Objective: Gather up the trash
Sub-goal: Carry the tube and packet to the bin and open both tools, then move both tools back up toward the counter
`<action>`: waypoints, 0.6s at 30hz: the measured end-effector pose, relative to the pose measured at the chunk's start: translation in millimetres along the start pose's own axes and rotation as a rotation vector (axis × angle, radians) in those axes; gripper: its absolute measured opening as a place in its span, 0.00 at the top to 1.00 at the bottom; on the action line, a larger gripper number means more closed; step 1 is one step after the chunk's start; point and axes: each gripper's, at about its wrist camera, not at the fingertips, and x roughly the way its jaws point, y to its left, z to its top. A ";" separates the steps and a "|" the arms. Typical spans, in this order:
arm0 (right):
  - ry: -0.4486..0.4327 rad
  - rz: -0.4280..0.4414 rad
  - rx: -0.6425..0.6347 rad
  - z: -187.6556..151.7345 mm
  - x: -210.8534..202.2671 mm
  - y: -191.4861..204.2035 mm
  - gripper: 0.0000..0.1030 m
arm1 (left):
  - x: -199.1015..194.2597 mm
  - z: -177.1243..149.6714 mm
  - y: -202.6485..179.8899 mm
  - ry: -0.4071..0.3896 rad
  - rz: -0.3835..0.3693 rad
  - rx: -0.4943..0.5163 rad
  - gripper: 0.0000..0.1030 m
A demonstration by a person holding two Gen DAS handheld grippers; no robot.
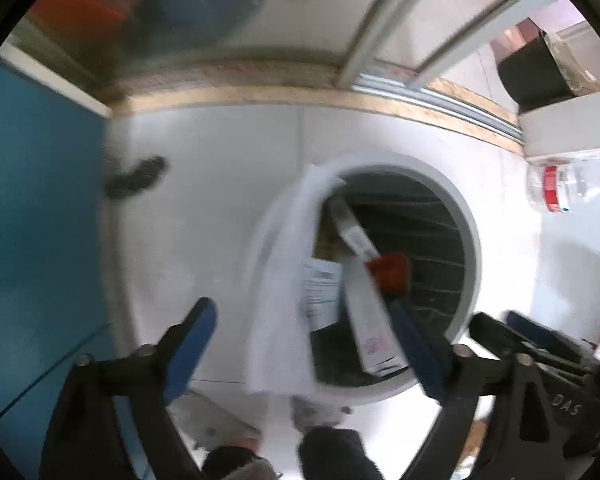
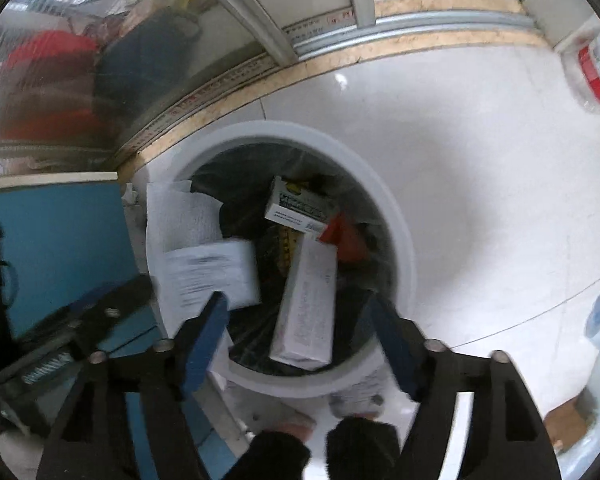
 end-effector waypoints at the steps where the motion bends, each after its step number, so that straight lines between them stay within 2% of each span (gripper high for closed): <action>1: -0.008 -0.020 -0.013 -3.0 -7.7 0.0 0.04 | -10.0 -4.8 2.4 -0.019 0.031 0.002 0.00; 2: -0.020 -0.046 -0.026 -9.0 -19.4 3.0 0.00 | -20.8 -9.3 4.3 -0.039 0.057 0.002 0.00; 9: -0.088 -0.138 -0.066 -45.3 -103.7 18.3 0.00 | -107.8 -48.4 5.6 -0.128 0.149 -0.003 0.00; 13: -0.138 -0.152 -0.084 -69.9 -177.4 28.0 0.00 | -167.8 -63.6 -1.4 -0.139 0.140 -0.019 0.00; 18: -0.215 -0.151 -0.096 -106.6 -287.4 39.9 0.00 | -266.1 -86.1 -23.3 -0.193 0.131 -0.007 0.00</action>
